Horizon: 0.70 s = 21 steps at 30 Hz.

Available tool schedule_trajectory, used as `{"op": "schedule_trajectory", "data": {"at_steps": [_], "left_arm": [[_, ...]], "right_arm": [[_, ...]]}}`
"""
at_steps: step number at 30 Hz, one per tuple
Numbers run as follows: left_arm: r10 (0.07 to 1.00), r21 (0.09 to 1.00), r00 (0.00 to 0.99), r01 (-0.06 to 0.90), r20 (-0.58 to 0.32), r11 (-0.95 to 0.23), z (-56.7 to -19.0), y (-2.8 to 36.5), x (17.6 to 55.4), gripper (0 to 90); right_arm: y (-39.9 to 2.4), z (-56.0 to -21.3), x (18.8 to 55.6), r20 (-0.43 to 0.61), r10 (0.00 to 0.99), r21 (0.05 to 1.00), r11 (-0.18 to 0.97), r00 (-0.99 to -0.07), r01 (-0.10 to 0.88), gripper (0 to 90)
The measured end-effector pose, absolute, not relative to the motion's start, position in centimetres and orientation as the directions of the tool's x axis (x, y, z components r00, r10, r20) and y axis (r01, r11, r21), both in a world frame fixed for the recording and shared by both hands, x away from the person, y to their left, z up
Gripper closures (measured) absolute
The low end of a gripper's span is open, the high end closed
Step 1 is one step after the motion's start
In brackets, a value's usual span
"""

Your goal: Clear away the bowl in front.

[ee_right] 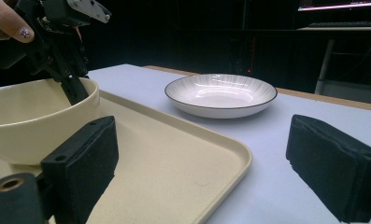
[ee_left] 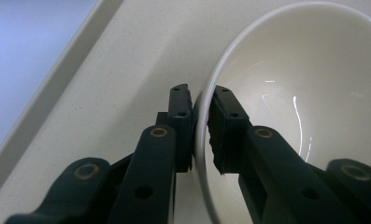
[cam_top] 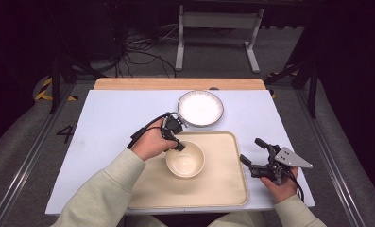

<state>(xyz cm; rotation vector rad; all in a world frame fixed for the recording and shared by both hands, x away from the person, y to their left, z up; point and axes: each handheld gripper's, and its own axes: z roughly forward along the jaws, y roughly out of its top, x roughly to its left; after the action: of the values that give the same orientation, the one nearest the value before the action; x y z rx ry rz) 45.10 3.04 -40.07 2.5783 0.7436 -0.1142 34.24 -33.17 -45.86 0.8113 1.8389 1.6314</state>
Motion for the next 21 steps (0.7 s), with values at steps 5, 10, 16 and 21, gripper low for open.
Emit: {"op": "schedule_trajectory", "data": {"at_steps": [5,10,16,21], "left_arm": [[0.475,0.408,0.860,0.508,-0.189,-0.758,-40.3,3.4,45.4,78.3],[0.479,0.435,0.858,0.508,-0.183,-0.744,-39.8,3.6,45.1,75.3],[0.483,0.471,0.861,0.497,-0.160,-0.729,-39.0,3.8,44.5,68.9],[0.486,0.541,0.864,0.475,-0.135,-0.694,-38.0,4.6,43.9,61.2]], "right_arm": [[-33.2,-45.9,34.3,-0.008,0.743,0.993,0.084,-0.669,0.081,9.5],[-33.2,-45.9,34.3,-0.008,0.743,0.993,0.084,-0.669,0.082,9.4],[-33.2,-45.9,34.3,-0.007,0.742,0.993,0.086,-0.670,0.084,9.5],[-33.2,-45.9,34.3,-0.004,0.737,0.993,0.082,-0.676,0.083,9.4]]}}
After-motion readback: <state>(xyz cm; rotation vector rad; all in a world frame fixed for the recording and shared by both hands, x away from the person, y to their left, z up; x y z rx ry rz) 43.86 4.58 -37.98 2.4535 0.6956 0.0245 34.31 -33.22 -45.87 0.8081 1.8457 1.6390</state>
